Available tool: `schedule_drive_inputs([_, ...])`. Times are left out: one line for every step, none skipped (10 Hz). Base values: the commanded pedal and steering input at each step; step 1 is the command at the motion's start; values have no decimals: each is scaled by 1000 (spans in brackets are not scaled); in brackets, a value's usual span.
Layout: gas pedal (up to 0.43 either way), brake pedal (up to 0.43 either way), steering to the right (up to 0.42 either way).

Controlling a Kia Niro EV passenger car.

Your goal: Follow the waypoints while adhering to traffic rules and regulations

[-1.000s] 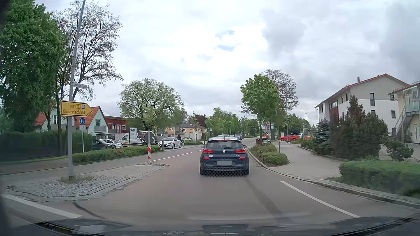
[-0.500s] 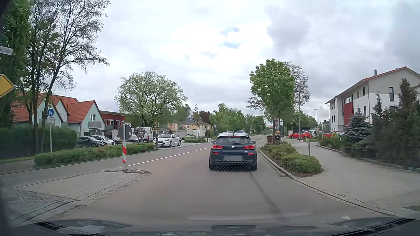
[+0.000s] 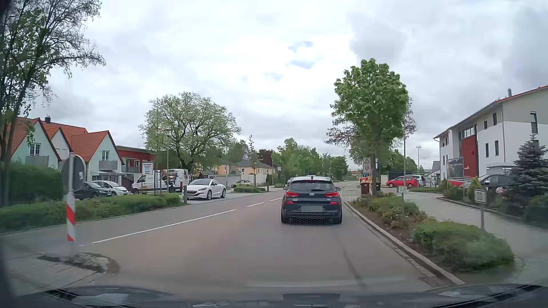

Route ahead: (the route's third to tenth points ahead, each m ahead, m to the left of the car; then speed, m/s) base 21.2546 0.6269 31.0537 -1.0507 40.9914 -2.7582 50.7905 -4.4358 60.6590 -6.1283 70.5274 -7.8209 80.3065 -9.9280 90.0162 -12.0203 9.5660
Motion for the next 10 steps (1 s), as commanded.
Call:
schedule_drive_inputs([220, 6, 4])
schedule_drive_inputs([220, 6, 10])
schedule_drive_inputs([220, 6, 15])
schedule_drive_inputs([220, 12, 18])
schedule_drive_inputs([220, 6, 20])
schedule_drive_inputs([220, 6, 27])
schedule_drive_inputs([220, 12, 33])
schedule_drive_inputs([220, 6, 38])
schedule_drive_inputs([220, 6, 38])
schedule_drive_inputs([220, 6, 38])
